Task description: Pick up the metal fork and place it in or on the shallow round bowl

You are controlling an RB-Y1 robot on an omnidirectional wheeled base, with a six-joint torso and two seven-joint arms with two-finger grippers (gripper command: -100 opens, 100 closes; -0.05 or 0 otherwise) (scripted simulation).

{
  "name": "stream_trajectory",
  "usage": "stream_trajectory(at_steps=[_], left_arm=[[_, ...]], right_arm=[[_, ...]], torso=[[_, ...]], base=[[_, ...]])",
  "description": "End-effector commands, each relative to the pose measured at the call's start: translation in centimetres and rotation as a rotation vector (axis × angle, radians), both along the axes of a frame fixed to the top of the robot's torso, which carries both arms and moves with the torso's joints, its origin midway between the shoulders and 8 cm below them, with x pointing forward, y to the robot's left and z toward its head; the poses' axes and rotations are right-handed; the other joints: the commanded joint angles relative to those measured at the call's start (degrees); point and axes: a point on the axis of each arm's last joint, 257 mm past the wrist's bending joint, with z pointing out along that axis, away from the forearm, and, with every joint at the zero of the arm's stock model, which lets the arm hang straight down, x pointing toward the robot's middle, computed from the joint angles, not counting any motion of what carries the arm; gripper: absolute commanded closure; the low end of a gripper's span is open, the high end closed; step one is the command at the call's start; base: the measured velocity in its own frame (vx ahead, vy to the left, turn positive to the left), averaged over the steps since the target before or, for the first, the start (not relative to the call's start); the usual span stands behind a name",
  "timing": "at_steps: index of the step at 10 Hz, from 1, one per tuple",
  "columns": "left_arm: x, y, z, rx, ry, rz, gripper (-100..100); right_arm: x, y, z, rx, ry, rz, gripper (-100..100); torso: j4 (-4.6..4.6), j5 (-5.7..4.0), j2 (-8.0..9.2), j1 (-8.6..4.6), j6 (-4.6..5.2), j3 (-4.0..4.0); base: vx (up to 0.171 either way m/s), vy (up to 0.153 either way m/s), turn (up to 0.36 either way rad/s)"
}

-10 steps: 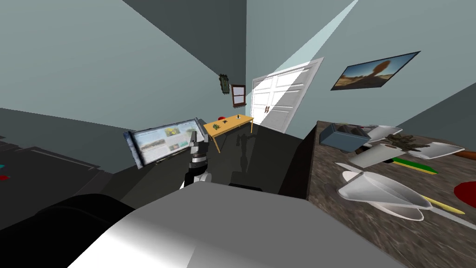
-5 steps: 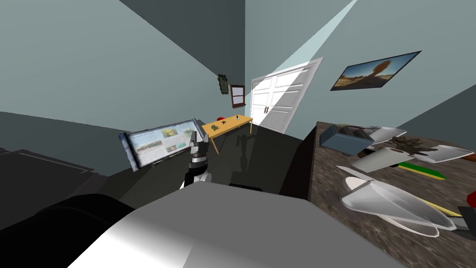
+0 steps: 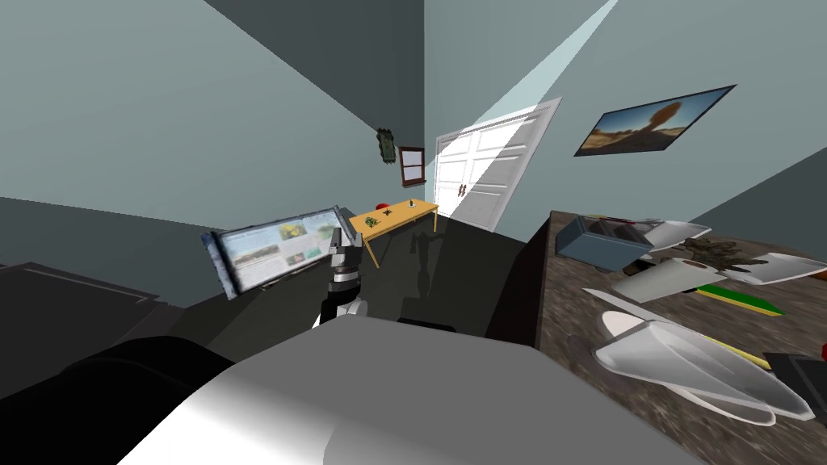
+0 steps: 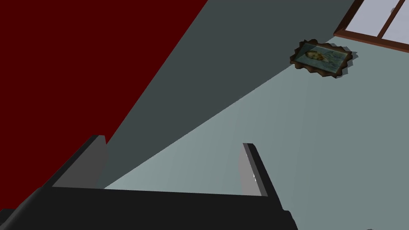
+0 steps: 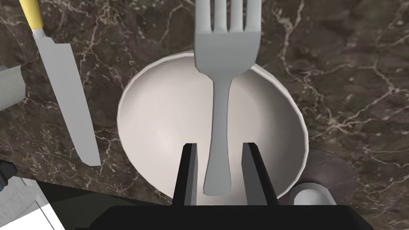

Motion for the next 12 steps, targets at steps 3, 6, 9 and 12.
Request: stream_trajectory(at_steps=[3,6,9,12], left_arm=[[0.0,0.0,0.0,0.0,0.0,0.0,0],[0.0,0.0,0.0,0.0,0.0,0.0,0],[0.0,0.0,0.0,0.0,0.0,0.0,0],[0.0,0.0,0.0,0.0,0.0,0.0,0]], right_arm=[[0.7,3.4,-1.0,0.089,0.014,0.046,100],[0.9,3.8,-1.1,0.098,0.013,0.055,100],[1.0,3.9,-1.1,0.102,0.014,0.056,-100],[1.0,3.9,-1.1,0.102,0.014,0.056,0]], torso=[[-0.07,-0.01,-0.15,-0.08,-0.02,-0.11],[-0.06,-0.01,-0.07,-0.04,-0.02,-0.07],[-0.02,0.04,0.12,0.1,0.03,0.04],[-0.01,0.04,0.15,0.11,0.03,0.06]], base=[[0.077,-0.056,0.002],[0.039,-0.032,0.0],[0.0,0.0,0.0],[0.0,0.0,0.0]])
